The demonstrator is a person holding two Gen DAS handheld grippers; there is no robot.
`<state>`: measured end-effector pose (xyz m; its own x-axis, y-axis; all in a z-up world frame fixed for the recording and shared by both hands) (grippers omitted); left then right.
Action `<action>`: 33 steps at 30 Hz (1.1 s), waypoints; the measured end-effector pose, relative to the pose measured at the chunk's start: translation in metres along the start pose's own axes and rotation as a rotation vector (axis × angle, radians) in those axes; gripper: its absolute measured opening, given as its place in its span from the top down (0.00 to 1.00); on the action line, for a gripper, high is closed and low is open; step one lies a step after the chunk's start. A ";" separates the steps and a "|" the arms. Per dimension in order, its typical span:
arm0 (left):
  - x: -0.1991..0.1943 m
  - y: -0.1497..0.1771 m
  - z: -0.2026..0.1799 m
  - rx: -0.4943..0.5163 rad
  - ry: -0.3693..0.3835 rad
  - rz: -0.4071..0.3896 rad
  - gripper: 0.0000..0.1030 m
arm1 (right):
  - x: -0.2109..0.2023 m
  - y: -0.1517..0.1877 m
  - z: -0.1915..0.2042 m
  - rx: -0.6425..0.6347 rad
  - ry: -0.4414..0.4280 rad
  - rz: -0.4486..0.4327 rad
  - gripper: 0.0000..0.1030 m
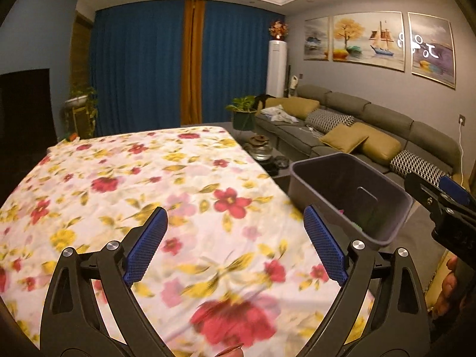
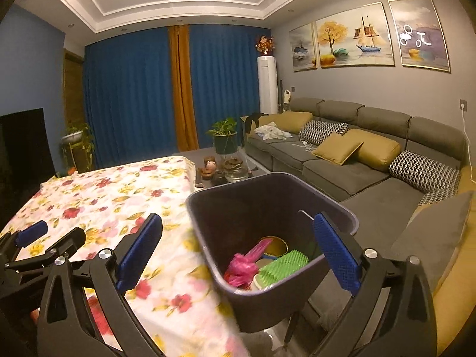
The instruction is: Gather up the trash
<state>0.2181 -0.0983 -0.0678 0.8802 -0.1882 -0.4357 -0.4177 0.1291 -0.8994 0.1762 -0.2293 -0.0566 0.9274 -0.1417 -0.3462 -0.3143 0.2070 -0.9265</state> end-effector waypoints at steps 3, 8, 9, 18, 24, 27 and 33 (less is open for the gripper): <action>-0.018 0.003 0.013 -0.010 -0.013 -0.009 0.12 | -0.016 0.005 0.011 -0.015 0.000 -0.012 0.06; -0.045 0.008 0.028 -0.019 -0.033 -0.027 0.12 | -0.041 0.015 0.032 -0.043 -0.018 -0.012 0.06; -0.050 0.009 0.031 -0.021 -0.037 -0.029 0.12 | -0.045 0.016 0.036 -0.047 -0.021 -0.013 0.06; -0.078 0.020 0.047 -0.032 -0.057 -0.041 0.11 | -0.072 0.025 0.054 -0.051 -0.025 -0.018 0.06; -0.080 0.022 0.049 -0.037 -0.052 -0.039 0.11 | -0.074 0.027 0.055 -0.056 -0.016 -0.021 0.06; -0.080 0.022 0.049 -0.038 -0.050 -0.039 0.11 | -0.073 0.028 0.055 -0.056 -0.010 -0.021 0.06; -0.081 0.022 0.048 -0.038 -0.048 -0.039 0.11 | -0.075 0.029 0.052 -0.051 -0.003 -0.024 0.06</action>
<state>0.1486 -0.0335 -0.0510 0.9054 -0.1457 -0.3987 -0.3900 0.0854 -0.9168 0.1084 -0.1625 -0.0494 0.9354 -0.1432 -0.3234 -0.3017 0.1544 -0.9408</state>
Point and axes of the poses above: each gripper's, at about its wrist camera, not at the fingertips, and x roughly the way its jaws point, z to its left, y to its underside, the point moved 9 cm from there along x, roughly the way its jaws point, and after that the axes turned 5 degrees about x, right-handed, at the moved point
